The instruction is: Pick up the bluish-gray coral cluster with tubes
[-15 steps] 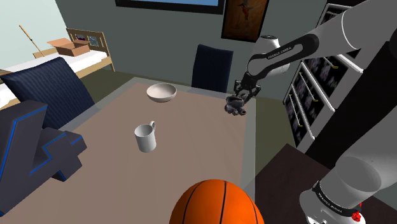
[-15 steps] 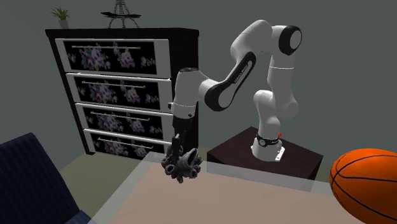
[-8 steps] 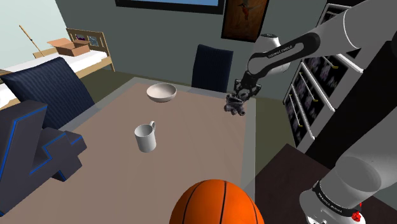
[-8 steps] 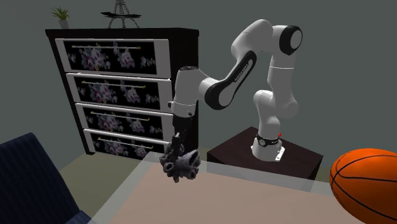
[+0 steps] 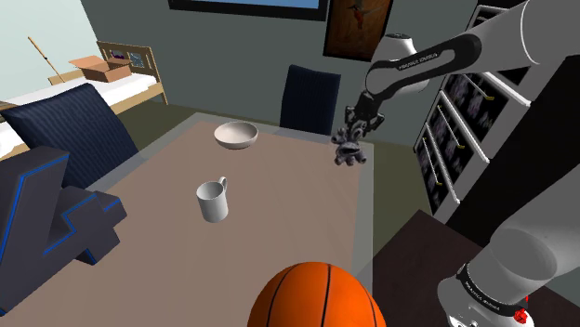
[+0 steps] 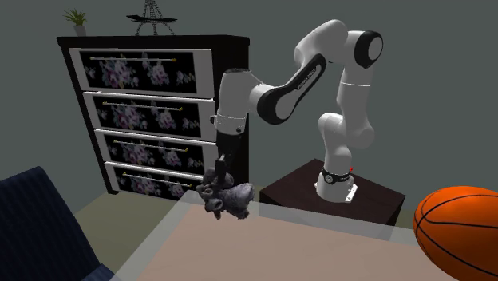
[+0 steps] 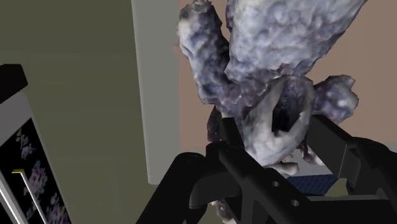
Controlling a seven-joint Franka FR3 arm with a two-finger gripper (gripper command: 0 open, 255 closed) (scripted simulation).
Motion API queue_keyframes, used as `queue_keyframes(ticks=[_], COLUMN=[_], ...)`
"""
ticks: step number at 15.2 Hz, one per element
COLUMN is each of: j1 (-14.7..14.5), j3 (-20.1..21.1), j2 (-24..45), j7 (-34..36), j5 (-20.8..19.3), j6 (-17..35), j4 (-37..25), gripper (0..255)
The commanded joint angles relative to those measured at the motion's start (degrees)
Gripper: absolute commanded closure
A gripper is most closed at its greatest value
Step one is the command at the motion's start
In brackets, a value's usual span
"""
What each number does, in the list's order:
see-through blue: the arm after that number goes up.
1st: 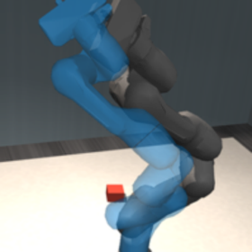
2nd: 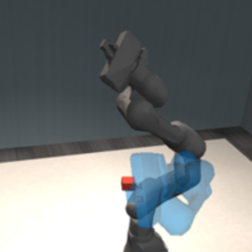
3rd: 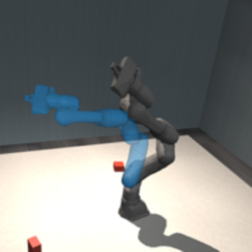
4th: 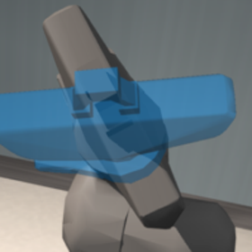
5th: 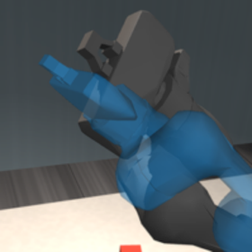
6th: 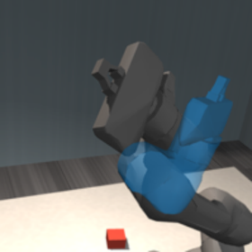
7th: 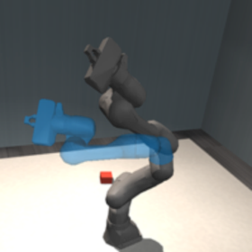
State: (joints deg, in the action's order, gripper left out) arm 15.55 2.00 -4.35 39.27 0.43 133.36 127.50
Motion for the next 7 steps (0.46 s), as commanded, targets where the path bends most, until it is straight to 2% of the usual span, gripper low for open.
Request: queue_keyframes(ticks=[1,7], j1=[0.0,0.0], j3=[0.0,0.0], j2=[-0.6,-1.8], j7=[0.0,-0.1], j5=[0.0,0.0], j6=[-1.5,-4.7], j4=[-1.1,-3.1], gripper=[255,255])
